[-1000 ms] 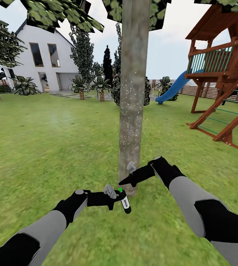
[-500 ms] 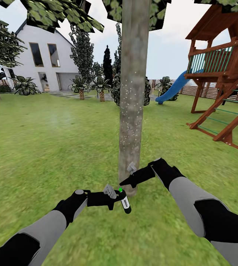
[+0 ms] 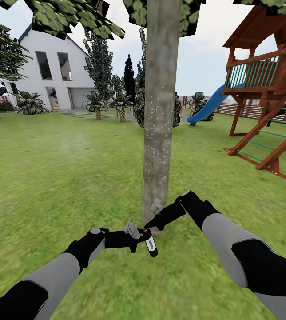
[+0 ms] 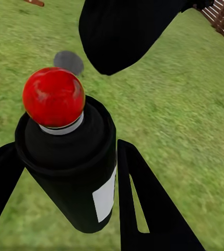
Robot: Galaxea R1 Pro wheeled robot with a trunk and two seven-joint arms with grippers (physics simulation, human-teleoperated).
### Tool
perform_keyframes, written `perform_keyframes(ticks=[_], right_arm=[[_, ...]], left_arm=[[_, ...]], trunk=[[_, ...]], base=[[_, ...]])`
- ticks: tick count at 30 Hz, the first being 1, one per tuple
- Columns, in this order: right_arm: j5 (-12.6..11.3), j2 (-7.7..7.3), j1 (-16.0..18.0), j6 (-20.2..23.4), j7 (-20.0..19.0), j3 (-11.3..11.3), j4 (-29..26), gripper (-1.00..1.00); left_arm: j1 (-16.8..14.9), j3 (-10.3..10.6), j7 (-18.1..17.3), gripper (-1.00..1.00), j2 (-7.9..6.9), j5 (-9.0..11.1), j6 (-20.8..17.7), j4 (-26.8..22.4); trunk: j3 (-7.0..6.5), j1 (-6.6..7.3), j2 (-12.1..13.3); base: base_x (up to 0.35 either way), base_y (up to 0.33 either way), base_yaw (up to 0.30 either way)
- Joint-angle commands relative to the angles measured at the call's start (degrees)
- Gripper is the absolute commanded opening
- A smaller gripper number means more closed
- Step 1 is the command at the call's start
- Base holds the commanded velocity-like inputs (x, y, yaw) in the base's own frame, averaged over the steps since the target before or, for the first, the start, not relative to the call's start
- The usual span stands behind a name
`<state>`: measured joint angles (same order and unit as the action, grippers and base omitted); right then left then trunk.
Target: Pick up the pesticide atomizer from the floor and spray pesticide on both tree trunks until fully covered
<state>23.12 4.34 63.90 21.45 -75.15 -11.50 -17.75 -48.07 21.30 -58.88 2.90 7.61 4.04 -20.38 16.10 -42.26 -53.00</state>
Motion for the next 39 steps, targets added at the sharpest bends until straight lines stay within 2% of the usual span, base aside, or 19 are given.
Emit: perform_keyframes(ticks=[1,6,7,9,10,15,16,18,19,22,24,26,29,31,32,34,36,37,39], right_arm=[[0.00,0.02,0.00,0.00,0.02,0.00,0.00,-1.00],[-0.03,-0.38,0.10,0.28,1.06,0.16,-0.34,-1.00],[-0.09,-0.75,0.24,0.57,3.24,0.25,-0.74,-1.00],[-0.30,-1.96,0.50,0.97,10.57,0.42,-1.77,-1.00],[-0.37,-2.44,0.62,1.02,13.04,0.48,-1.92,-1.00],[-0.37,-2.92,0.78,1.05,17.30,0.51,-3.15,-1.00],[-0.36,-2.92,0.78,1.05,18.95,0.55,-3.33,-1.00],[-0.35,-2.93,0.79,1.05,26.09,0.65,-3.48,-1.00],[-0.35,-2.93,0.79,1.05,28.17,0.76,-3.46,1.00],[-0.38,-2.93,0.72,0.96,31.06,1.61,-3.43,1.00],[-0.42,-2.93,0.65,0.74,35.09,2.16,-3.43,1.00],[-0.45,-2.93,0.30,0.64,39.83,4.46,-3.34,1.00],[-0.43,-2.95,0.02,0.71,40.96,5.39,-3.16,1.00],[-0.38,-3.65,-1.04,0.66,41.73,5.60,-3.04,1.00],[-0.36,-4.17,-1.79,0.64,43.77,5.65,-2.97,1.00],[-0.41,-5.04,-3.55,0.57,50.67,5.69,-2.45,1.00],[-0.43,-5.28,-4.88,0.33,56.27,6.20,-1.81,1.00],[-0.44,-5.38,-6.80,-1.26,62.58,8.48,-1.35,1.00],[-0.45,-5.44,-8.01,-3.08,65.50,9.71,0.53,1.00]], left_arm=[[0.00,-0.03,0.00,-1.00,0.00,0.03,0.00,-0.01],[0.00,-0.03,0.00,-1.00,0.00,0.03,0.00,-0.01],[0.00,-0.03,0.00,-1.00,0.00,0.03,0.00,-0.01],[0.00,-0.10,0.00,-1.00,0.00,0.03,0.00,-0.01],[0.00,-0.11,0.00,-1.00,0.00,0.03,0.00,-0.01],[0.00,-0.24,0.00,-1.00,0.00,0.03,0.00,0.06],[0.00,-0.28,0.00,-1.00,0.00,0.03,0.00,0.07],[0.00,-0.52,0.00,-1.00,-0.03,0.03,0.00,0.08],[0.00,-0.67,0.00,-1.00,-0.06,0.03,0.00,0.08],[0.00,-0.87,0.04,-1.00,-0.08,0.03,0.00,0.08],[0.00,-0.90,0.07,-1.00,-0.13,0.03,0.00,0.08],[0.00,-0.91,0.08,-1.00,-0.17,0.03,0.00,0.10],[0.00,-0.91,0.08,-1.00,-0.17,0.02,0.00,0.16],[0.00,-0.91,0.08,-1.00,-0.17,0.00,0.00,0.16],[0.00,-0.91,0.08,-1.00,-0.19,0.00,0.00,0.21],[0.00,-0.91,0.24,-1.00,-0.24,-0.04,0.00,0.24],[0.00,-0.95,0.36,-1.00,-0.27,-0.05,0.00,0.33],[0.00,-1.02,0.57,-1.00,-0.36,-0.05,0.00,0.43],[0.00,-1.18,1.40,-1.00,-0.52,-0.05,0.00,0.60]], trunk=[[0.00,0.00,0.00],[0.00,0.00,0.00],[0.00,0.00,0.00],[0.00,0.00,0.00],[0.00,0.00,0.00],[0.00,0.00,0.00],[0.00,0.00,0.00],[0.00,0.00,0.00],[0.00,0.00,0.00],[0.00,0.00,0.00],[0.00,0.00,0.00],[0.00,0.00,0.00],[0.00,0.00,0.00],[0.00,0.00,0.00],[0.00,0.00,0.00],[0.00,0.00,0.00],[0.00,0.00,0.00],[0.00,0.00,0.00],[0.00,0.00,0.00]], base=[[0.000,0.000,0.000],[0.000,0.000,0.000],[0.000,0.000,0.000],[0.000,0.000,0.000],[0.000,0.000,0.000],[0.000,0.000,0.000],[0.000,0.000,0.000],[0.000,0.000,0.000],[0.000,0.000,0.000],[0.000,0.000,0.000],[0.000,0.000,0.000],[0.000,0.000,0.000],[0.000,0.000,0.000],[0.000,0.000,0.000],[0.000,0.000,0.000],[0.000,0.000,0.000],[0.000,0.000,0.000],[0.000,0.000,0.000],[0.000,0.000,0.000]])
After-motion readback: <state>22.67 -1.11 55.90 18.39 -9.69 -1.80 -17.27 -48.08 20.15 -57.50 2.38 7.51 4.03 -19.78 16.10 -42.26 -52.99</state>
